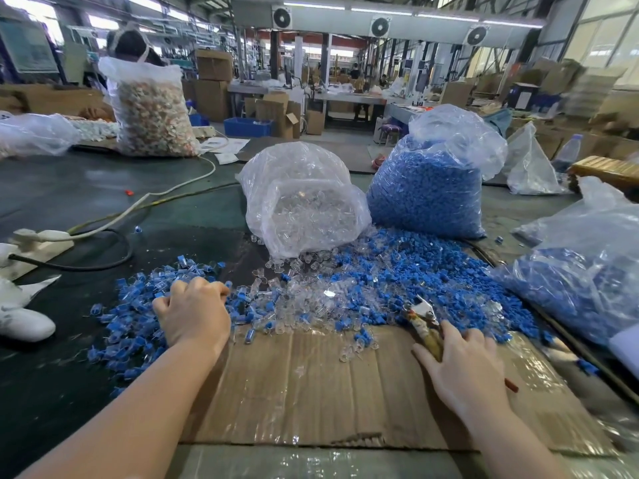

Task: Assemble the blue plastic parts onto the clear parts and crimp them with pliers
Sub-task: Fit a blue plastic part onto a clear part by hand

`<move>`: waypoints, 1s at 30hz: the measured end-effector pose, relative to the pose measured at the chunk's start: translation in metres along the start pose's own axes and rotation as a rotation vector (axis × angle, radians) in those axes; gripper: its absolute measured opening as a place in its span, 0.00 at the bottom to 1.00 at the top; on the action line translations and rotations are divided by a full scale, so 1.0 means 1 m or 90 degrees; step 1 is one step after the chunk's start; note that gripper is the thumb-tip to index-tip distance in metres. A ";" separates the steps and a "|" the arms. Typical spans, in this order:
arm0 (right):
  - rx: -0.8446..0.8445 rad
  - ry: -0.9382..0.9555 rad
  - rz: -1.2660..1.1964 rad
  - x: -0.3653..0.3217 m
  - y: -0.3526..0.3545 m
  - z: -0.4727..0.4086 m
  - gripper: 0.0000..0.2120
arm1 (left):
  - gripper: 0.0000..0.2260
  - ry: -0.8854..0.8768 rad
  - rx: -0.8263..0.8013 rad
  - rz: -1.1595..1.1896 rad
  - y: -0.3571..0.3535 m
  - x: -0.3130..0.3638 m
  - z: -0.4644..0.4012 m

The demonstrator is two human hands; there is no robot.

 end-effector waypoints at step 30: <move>0.049 0.260 -0.300 -0.062 -0.030 0.005 0.14 | 0.12 -0.281 -0.123 0.497 -0.003 0.100 0.080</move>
Point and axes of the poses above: each hand's wrist, its own z-axis away from the middle knuckle, its own y-axis out of the back of the hand, x = y × z, the point moved 1 cm from there along -z, towards the middle knuckle, and after that the axes turned 9 degrees about -z, right-handed, at the moved point
